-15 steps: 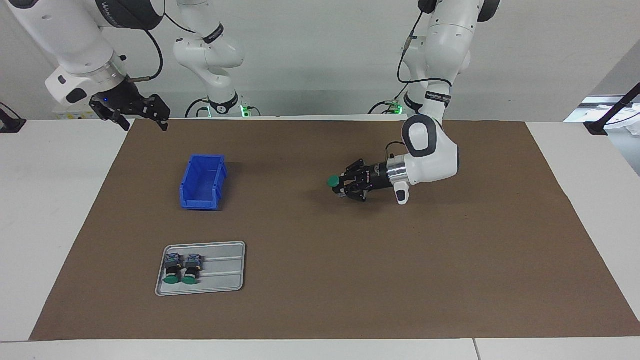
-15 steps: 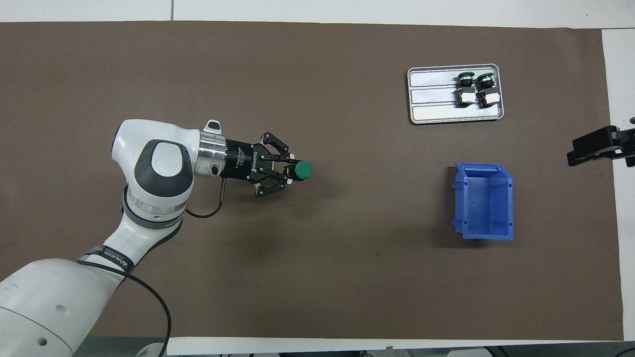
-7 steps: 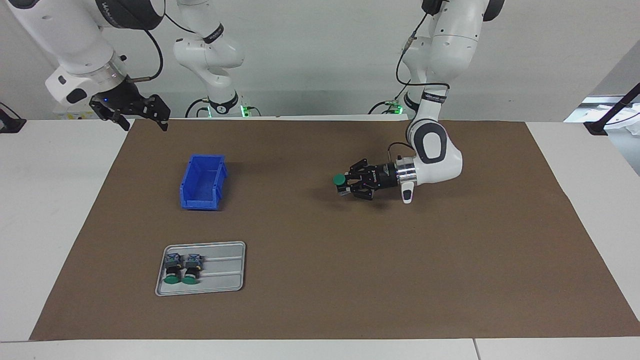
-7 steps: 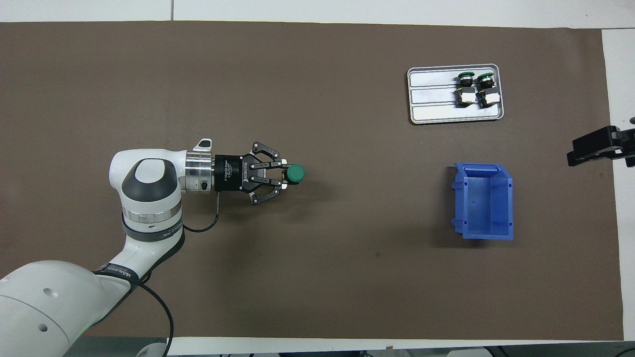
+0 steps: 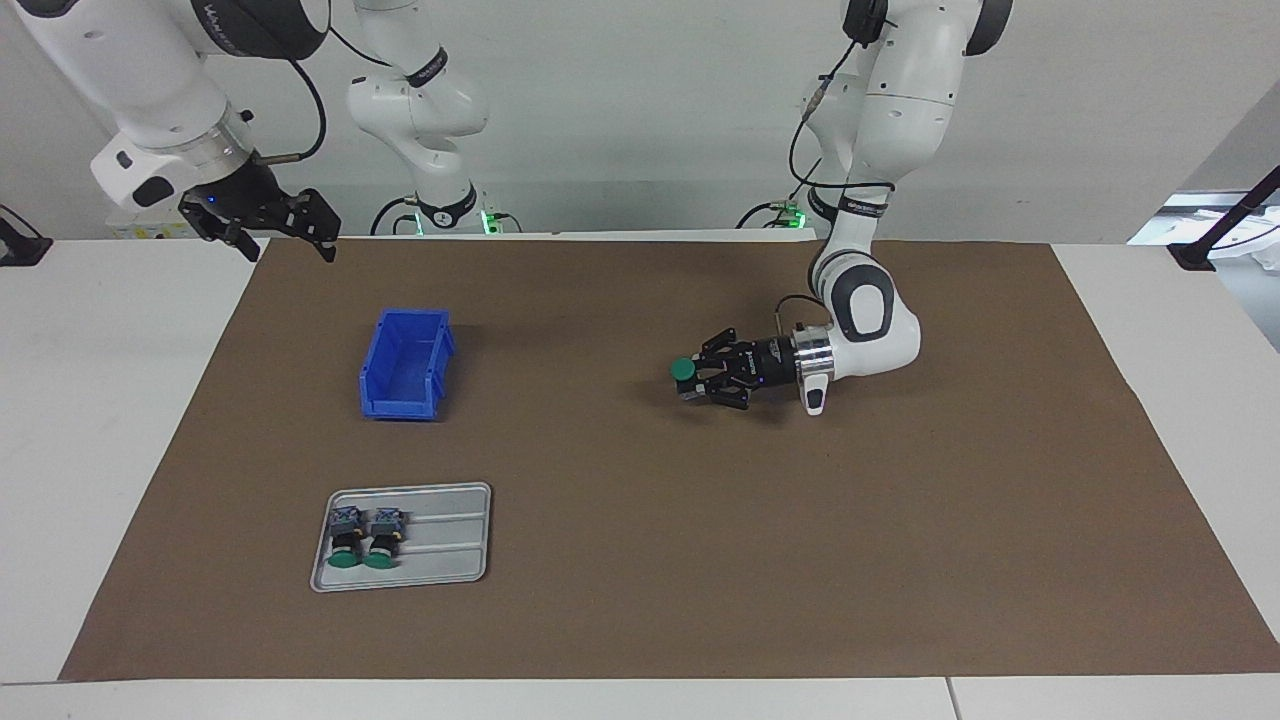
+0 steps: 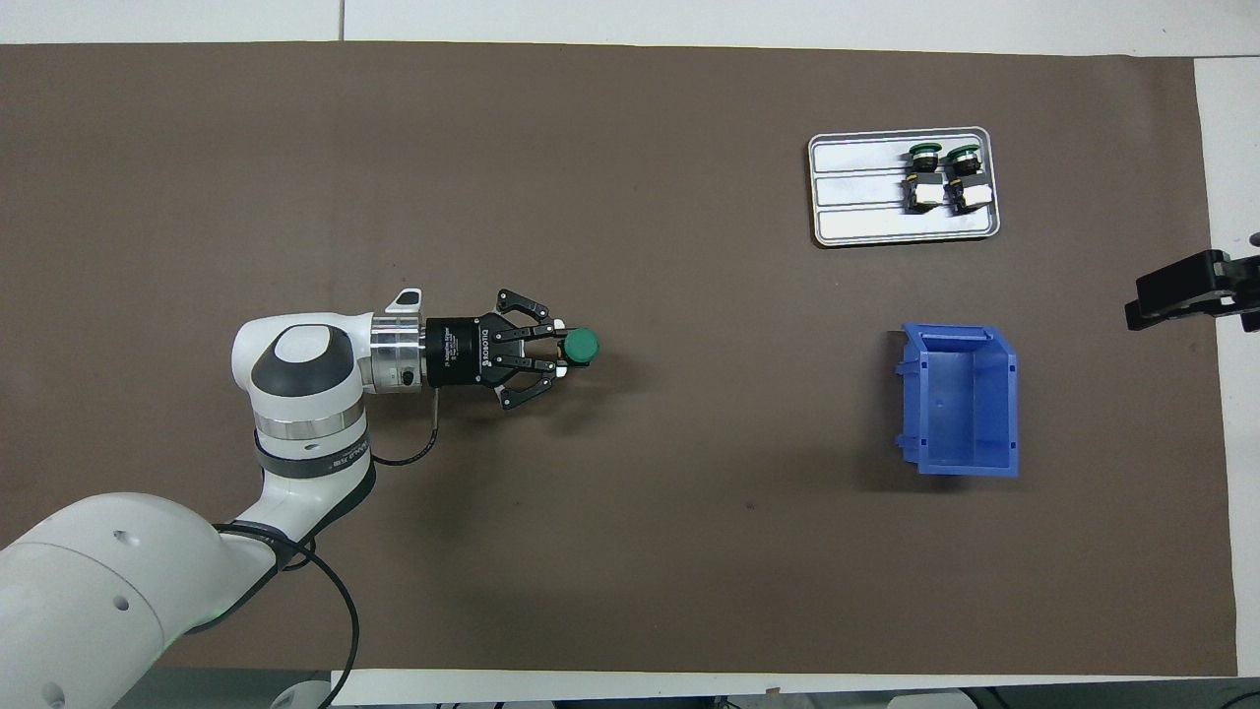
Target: Place and press button with both arms
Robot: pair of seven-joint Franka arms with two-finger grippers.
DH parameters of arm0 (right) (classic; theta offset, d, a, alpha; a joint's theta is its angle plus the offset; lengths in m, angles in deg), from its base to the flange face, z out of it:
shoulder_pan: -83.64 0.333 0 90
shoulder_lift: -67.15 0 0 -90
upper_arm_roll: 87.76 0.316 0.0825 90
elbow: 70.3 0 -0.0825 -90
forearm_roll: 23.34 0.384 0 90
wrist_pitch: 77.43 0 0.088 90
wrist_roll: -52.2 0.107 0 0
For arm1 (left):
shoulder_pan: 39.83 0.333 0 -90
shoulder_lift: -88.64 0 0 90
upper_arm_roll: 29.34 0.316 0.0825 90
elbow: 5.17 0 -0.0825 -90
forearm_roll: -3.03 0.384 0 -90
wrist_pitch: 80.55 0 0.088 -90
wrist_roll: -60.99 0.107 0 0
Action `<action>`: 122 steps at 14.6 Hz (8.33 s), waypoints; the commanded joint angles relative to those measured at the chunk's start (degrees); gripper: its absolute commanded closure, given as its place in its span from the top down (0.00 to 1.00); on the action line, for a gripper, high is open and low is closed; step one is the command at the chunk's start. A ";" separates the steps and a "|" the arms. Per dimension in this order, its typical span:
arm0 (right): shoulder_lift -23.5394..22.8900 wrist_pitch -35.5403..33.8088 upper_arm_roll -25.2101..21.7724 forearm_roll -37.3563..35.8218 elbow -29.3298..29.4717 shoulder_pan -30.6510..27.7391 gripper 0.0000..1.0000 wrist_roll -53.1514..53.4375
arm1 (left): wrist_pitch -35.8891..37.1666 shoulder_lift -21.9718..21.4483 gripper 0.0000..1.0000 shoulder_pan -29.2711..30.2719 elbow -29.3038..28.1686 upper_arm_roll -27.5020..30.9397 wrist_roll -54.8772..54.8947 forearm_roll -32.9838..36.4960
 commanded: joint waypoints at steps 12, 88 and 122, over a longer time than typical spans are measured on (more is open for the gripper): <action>1.41 0.68 0.24 0.13 -1.59 -0.42 0.98 -1.09 | -1.03 0.66 0.22 -1.71 -2.23 0.00 6.71 -4.91; 1.41 0.77 0.85 0.39 -1.50 -0.34 0.98 -1.27 | -35.39 -12.70 0.03 -15.25 -1.09 0.09 -27.73 45.28; -9.38 21.32 2.79 5.84 1.39 24.95 0.98 28.14 | -2.89 -18.33 0.16 4.33 15.08 2.37 -21.34 78.04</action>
